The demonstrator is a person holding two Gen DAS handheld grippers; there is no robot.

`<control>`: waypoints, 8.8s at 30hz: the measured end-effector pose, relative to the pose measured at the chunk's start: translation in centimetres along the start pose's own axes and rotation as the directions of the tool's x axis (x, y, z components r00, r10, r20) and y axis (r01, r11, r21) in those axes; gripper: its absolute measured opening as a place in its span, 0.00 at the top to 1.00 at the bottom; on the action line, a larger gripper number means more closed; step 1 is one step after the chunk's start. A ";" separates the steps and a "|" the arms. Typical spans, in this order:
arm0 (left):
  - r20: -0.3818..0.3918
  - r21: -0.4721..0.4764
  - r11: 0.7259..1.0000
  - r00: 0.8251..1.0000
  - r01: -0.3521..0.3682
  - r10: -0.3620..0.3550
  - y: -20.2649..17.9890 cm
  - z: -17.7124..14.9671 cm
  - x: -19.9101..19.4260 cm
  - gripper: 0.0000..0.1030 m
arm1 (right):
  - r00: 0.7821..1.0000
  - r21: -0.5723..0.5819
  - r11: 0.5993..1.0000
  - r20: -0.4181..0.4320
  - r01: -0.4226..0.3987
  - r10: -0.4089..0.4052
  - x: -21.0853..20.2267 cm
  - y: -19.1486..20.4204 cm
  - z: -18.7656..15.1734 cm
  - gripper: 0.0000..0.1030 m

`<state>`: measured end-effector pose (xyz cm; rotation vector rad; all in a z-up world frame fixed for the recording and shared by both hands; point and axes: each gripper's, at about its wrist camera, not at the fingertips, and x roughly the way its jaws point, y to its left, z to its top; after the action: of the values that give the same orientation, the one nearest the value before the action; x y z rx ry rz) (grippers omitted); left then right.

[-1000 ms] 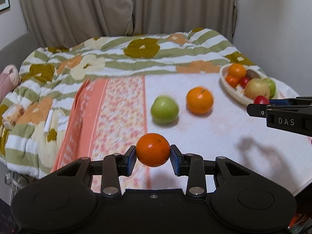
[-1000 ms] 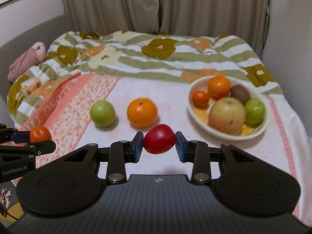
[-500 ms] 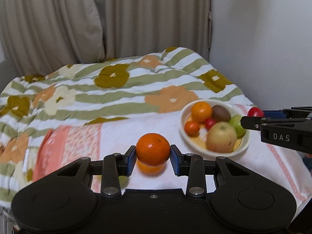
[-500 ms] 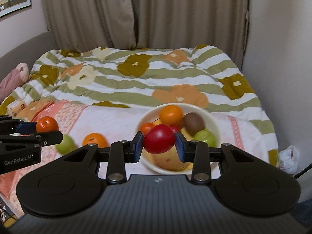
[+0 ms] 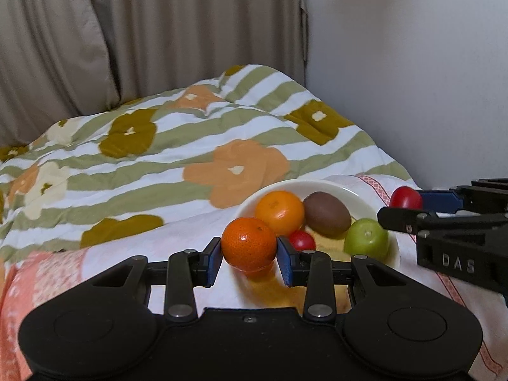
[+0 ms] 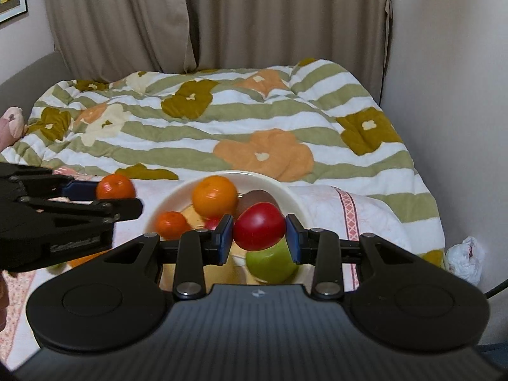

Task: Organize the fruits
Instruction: 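Carry the mandarin and tomato over the duck bowl and lower them, then open both tools to release the mandarin and tomato into the bowl, then withdraw both tools toward the green apple and orange, then grasp the green apple with the left tool while the right tool grasps the orange, then carry the green apple and orange over the duck bowl and lower them, then open both tools to release the apple and orange into the bowl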

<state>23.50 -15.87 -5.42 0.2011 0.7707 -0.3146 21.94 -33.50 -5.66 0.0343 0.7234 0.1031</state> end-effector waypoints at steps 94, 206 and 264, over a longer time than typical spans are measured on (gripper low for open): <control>0.092 -0.113 0.975 0.975 -0.190 0.200 8.1 -8.7 -15.8 0.00 | 0.998 -0.037 0.998 0.054 0.044 -0.042 -10.6 10.0 -1.8 0.00; 0.077 0.076 0.994 0.993 0.083 -0.089 -0.5 0.0 -2.1 0.40 | 0.999 0.061 0.997 0.021 0.037 -0.039 -1.5 -1.8 0.8 0.26; 0.035 -0.105 0.989 0.993 -0.104 0.108 2.9 -3.4 -2.7 0.09 | 0.998 -0.131 0.989 -0.011 -0.066 0.065 3.1 1.8 -2.3 0.18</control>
<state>20.47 -11.63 -5.76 0.1377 0.7312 -0.1769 22.62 -31.43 -9.33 -0.0678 0.7210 0.2134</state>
